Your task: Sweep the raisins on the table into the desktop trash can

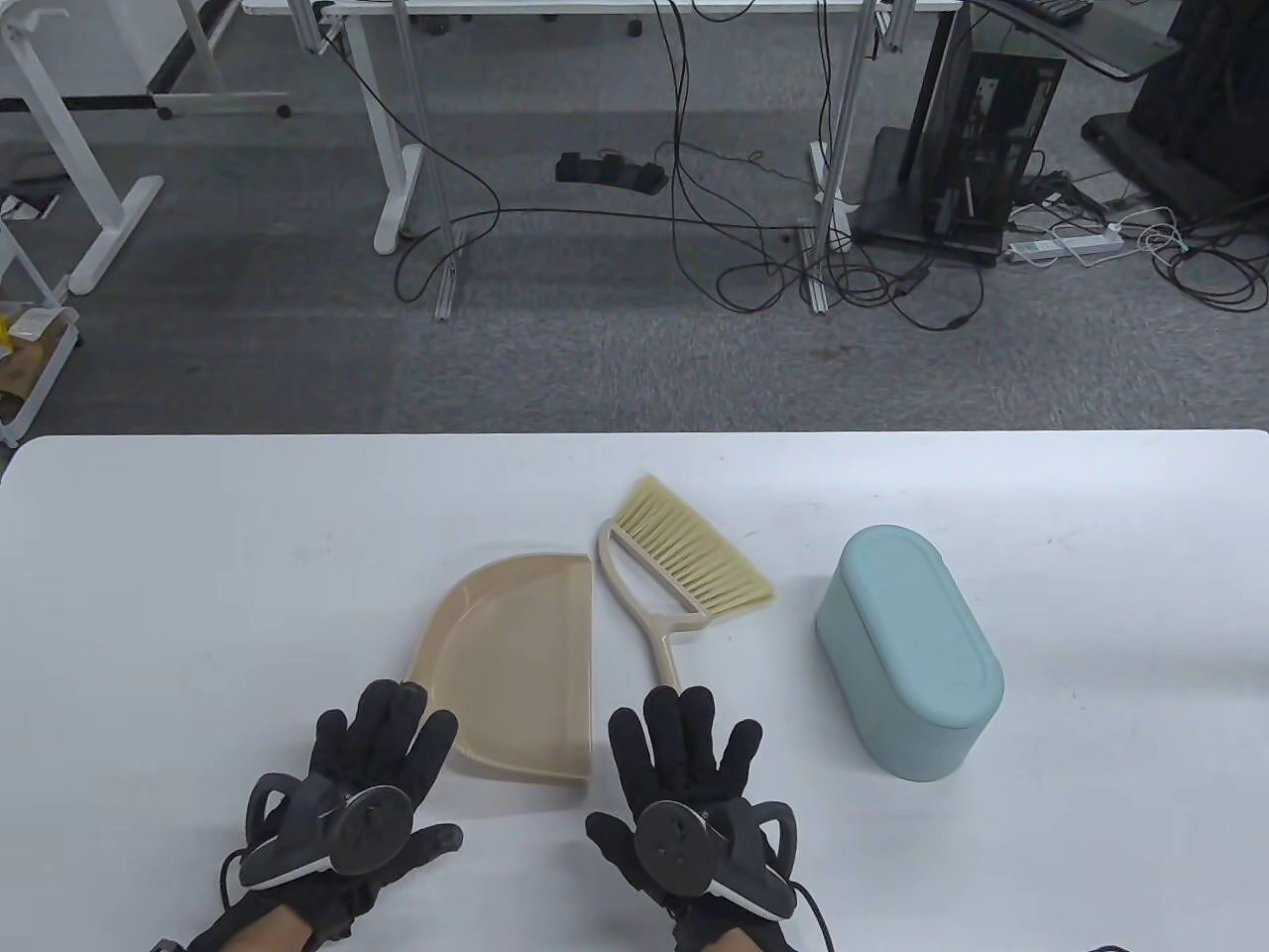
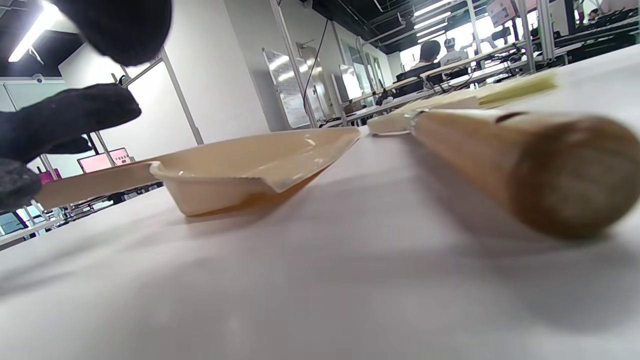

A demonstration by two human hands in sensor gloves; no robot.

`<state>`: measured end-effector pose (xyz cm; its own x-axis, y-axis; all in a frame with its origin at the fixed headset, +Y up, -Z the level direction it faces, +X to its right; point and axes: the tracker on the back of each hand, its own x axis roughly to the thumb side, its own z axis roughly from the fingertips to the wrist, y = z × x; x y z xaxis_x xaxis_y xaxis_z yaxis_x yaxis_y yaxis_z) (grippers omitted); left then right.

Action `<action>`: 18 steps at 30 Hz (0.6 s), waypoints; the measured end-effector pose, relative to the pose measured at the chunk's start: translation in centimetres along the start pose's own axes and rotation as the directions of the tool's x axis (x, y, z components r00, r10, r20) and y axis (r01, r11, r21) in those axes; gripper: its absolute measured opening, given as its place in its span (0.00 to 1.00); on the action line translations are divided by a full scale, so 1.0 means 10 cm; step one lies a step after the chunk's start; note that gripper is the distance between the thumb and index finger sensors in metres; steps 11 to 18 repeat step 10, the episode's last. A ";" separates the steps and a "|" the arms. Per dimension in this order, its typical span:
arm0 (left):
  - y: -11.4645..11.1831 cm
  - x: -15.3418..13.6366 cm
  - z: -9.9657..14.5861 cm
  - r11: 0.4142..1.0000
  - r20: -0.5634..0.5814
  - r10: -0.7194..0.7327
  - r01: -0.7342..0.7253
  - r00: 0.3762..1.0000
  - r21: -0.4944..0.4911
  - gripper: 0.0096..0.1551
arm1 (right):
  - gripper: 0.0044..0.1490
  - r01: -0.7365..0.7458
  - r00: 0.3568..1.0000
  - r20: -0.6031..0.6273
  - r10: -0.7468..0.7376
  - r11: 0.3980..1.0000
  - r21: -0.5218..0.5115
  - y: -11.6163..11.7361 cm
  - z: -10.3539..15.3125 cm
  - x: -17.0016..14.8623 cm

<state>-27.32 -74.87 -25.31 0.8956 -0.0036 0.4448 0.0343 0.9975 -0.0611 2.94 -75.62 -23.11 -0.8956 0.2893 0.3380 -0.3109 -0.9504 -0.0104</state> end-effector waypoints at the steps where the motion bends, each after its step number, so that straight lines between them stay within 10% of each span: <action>1: 0.00 0.00 0.00 1.000 -0.002 0.001 -0.001 1.000 -0.002 0.59 | 0.60 0.000 1.000 -0.003 0.000 1.000 0.002 0.00 0.00 0.00; 18: -0.03 0.00 0.00 1.000 -0.013 -0.014 0.014 1.000 -0.023 0.59 | 0.61 0.031 0.999 -0.019 -0.031 0.999 -0.009 -0.02 -0.01 -0.03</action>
